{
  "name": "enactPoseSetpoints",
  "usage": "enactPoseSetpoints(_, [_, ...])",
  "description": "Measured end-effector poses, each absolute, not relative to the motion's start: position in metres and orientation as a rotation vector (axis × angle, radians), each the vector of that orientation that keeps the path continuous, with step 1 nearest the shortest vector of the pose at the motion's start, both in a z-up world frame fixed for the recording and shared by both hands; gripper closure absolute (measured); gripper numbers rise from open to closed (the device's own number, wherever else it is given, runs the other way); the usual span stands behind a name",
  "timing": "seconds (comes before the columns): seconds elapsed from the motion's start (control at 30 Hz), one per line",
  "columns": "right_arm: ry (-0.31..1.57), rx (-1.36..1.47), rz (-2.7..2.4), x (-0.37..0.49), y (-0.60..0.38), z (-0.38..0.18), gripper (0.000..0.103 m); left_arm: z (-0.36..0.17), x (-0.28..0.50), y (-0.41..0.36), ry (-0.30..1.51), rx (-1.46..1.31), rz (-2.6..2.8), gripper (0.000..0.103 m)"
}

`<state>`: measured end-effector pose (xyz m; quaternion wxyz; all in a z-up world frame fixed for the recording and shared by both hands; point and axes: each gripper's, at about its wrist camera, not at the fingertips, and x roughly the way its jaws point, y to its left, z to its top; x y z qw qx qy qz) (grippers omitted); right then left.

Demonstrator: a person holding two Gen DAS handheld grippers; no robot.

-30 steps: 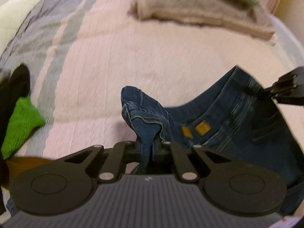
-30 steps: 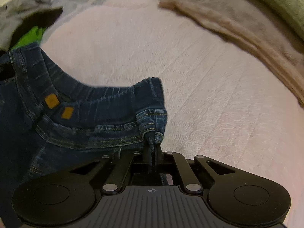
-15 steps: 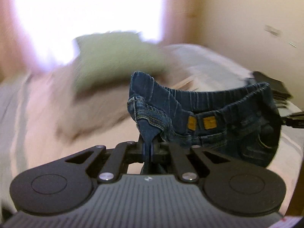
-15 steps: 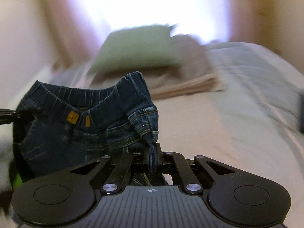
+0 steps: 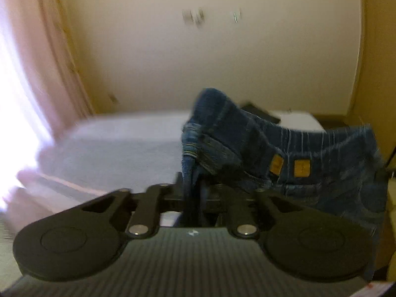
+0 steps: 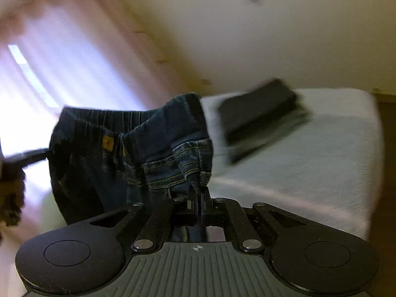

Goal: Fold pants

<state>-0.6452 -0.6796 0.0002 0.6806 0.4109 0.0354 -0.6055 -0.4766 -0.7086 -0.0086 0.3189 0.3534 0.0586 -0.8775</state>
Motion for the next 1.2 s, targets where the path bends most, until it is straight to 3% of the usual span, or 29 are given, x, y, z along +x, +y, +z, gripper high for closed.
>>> enactPoseSetpoints(0.07, [0.206,1.015,-1.403,-0.681,-0.721,-0.050,0.098,-0.066,-0.534,-0.739,0.241,1.011,-2.285,0.085])
enactPoseSetpoints(0.13, [0.331,1.073,-1.461,-0.710,-0.749,-0.094,0.082,-0.109,-0.559,-0.753,0.340,1.020,-2.242,0.085])
enactPoseSetpoints(0.3, [0.432,1.048,-1.471,-0.739,-0.779,-0.133,0.067,-0.179,-0.529,-0.749,0.538,1.058,-2.112,0.085])
enactPoseSetpoints(0.47, [0.492,1.066,-1.331,-0.704,-0.790,-0.142,0.064,-0.209,-0.415,-0.709,0.636,1.089,-1.872,0.084])
enactPoseSetpoints(0.63, [0.569,0.981,-1.154,-0.648,-0.813,-0.137,0.063,-0.214,-0.289,-0.645,0.657,1.140,-1.662,0.075])
enactPoseSetpoints(0.8, [0.668,0.868,-0.984,-0.566,-0.818,-0.135,0.061,-0.239,-0.222,-0.606,0.489,1.254,-1.589,0.064])
enactPoseSetpoints(0.93, [0.751,0.752,-0.888,-0.495,-0.819,-0.146,0.059,-0.269,-0.201,-0.611,0.302,1.333,-1.643,0.061])
enactPoseSetpoints(1.07, [0.804,0.693,-0.836,-0.443,-0.809,-0.158,0.058,-0.292,-0.187,-0.638,0.187,1.356,-1.716,0.036])
enactPoseSetpoints(1.2, [0.875,0.618,-0.776,-0.401,-0.799,-0.177,0.056,-0.305,-0.141,-0.684,0.323,1.251,-1.659,0.033])
